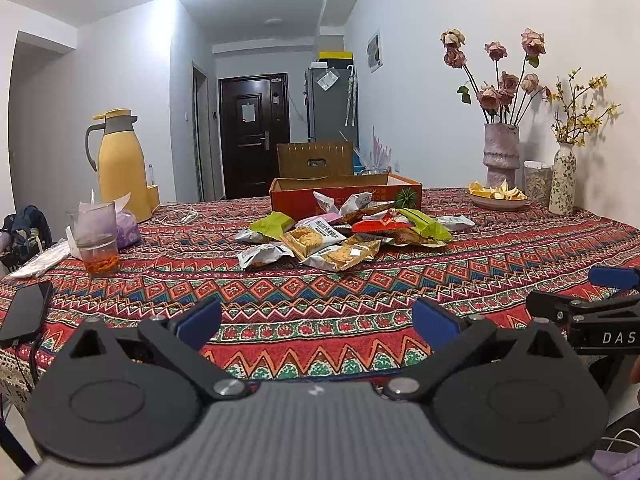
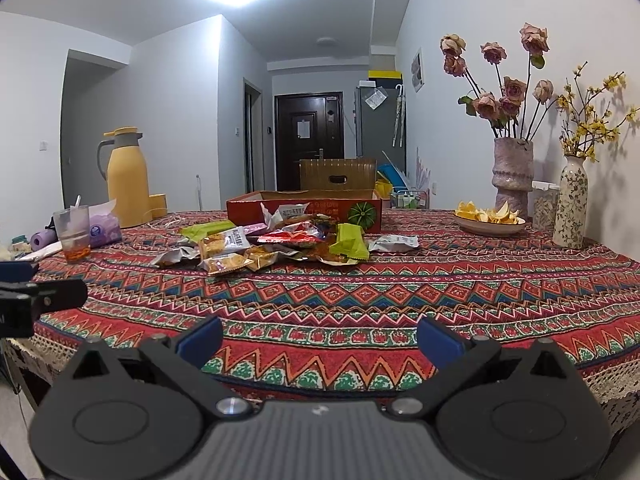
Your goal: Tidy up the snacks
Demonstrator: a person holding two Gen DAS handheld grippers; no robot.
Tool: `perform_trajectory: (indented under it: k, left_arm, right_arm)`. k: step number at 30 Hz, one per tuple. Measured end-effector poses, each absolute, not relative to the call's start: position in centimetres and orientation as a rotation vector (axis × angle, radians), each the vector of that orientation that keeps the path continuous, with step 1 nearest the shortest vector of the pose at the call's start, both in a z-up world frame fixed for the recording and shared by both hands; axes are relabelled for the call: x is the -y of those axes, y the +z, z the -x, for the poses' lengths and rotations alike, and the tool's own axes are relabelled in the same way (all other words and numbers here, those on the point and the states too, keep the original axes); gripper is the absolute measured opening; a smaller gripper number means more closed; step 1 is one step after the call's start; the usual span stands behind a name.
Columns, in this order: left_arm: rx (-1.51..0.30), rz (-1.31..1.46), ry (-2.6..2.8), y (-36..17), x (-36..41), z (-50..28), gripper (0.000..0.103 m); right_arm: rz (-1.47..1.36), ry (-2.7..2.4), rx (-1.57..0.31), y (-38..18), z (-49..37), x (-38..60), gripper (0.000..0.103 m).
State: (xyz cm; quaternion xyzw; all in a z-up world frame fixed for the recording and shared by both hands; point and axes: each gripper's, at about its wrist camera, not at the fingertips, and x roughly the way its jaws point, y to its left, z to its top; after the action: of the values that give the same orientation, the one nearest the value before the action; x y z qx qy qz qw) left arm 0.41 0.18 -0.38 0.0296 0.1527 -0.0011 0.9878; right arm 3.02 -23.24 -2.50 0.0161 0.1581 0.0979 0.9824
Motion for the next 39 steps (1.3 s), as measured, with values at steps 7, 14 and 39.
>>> perform_trajectory:
  k: [7, 14, 39]
  left_arm:
    - [-0.304, -0.06, 0.0, -0.38, -0.12, -0.36, 0.103]
    - [-0.302, -0.06, 0.003, -0.33, -0.24, -0.39, 0.103]
    - [-0.302, -0.063, 0.003, -0.28, -0.3, -0.37, 0.103]
  right_arm:
    - [-0.033, 0.194, -0.322, -2.54, -3.07, 23.21, 0.103]
    - [-0.033, 0.192, -0.32, -2.55, -3.02, 23.22, 0.103]
    - [-0.015, 0.186, -0.315, -2.73, -2.9, 22.96, 0.103]
